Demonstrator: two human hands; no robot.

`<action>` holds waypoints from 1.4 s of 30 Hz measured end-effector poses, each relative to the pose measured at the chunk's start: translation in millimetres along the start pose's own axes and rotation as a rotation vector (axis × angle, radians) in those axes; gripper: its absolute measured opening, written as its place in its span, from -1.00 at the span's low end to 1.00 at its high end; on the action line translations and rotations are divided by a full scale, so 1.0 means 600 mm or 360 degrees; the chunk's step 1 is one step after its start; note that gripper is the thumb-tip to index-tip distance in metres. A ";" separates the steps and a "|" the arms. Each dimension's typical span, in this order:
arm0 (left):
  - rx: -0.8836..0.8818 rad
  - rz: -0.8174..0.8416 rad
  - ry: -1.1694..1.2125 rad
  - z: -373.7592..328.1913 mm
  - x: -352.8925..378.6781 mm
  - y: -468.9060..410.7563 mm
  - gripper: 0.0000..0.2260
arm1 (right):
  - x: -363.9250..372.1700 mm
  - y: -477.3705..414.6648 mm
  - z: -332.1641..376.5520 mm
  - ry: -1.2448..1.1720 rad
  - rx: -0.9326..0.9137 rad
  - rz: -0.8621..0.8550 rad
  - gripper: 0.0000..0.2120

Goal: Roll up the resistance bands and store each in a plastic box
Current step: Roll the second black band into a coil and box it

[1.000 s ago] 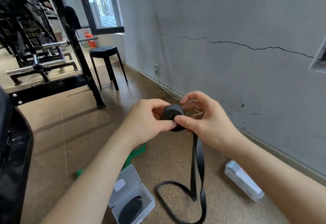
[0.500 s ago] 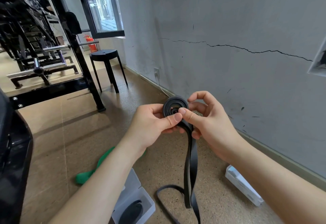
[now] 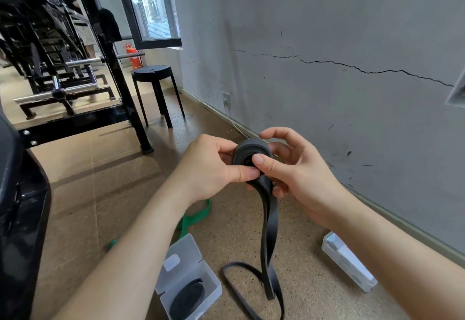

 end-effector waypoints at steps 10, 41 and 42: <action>-0.0090 -0.0146 0.0386 0.020 -0.031 -0.002 -0.85 | -0.007 0.003 -0.004 0.0993 -0.0074 0.0231 -0.41; -0.0291 -0.0066 0.0884 0.039 0.041 -0.008 -0.70 | -0.034 -0.009 0.003 -0.0135 0.0057 -0.0278 -0.78; -0.0269 -0.0112 0.0871 0.039 0.041 -0.010 -0.69 | -0.034 -0.008 0.003 -0.0136 0.0052 -0.0279 -0.78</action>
Point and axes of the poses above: each hand's wrist, its own y-axis away from the middle knuckle, its own x-axis out of the palm, z = x × y, the point moved 3 cm from there along -y, towards the middle knuckle, and after that the axes turned 4 degrees about -x, right-handed, at the moved point
